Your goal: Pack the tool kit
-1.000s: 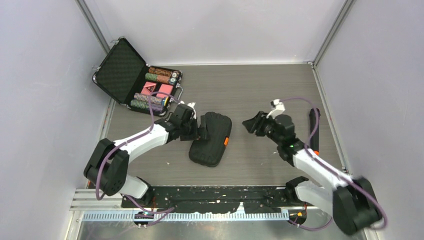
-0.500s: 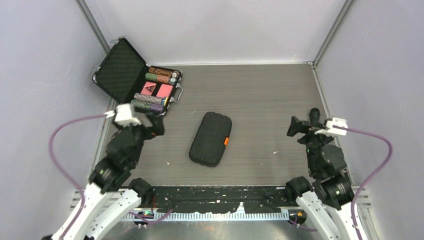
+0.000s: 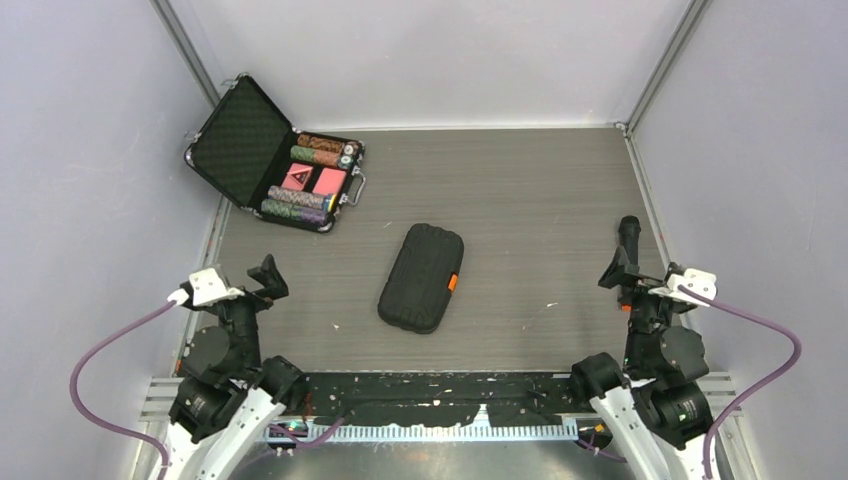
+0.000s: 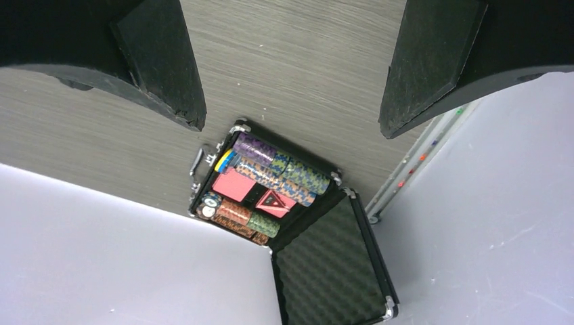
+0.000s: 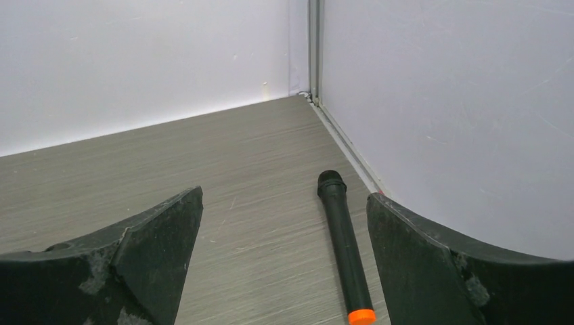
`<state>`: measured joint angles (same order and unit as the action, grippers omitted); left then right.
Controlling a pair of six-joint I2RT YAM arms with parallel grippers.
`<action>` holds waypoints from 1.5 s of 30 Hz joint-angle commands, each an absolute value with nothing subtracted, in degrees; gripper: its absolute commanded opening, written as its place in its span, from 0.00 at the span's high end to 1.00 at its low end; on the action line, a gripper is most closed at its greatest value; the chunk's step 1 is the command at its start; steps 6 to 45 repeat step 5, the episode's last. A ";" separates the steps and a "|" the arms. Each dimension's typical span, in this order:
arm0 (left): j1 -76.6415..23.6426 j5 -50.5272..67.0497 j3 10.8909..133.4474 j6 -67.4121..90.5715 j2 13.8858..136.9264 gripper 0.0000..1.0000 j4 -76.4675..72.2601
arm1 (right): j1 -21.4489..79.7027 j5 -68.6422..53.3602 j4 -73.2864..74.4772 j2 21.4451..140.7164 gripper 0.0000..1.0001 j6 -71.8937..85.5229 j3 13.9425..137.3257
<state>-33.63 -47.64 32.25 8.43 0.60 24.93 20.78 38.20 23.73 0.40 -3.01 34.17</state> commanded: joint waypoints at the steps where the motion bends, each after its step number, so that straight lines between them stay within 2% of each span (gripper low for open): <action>1: -33.49 -50.45 30.40 4.98 -5.03 0.01 21.50 | 20.69 40.35 21.27 0.19 0.05 -4.37 33.86; 45: -33.49 -50.25 28.01 4.20 -5.60 0.00 19.13 | 20.63 40.45 20.76 0.26 0.05 -4.24 33.20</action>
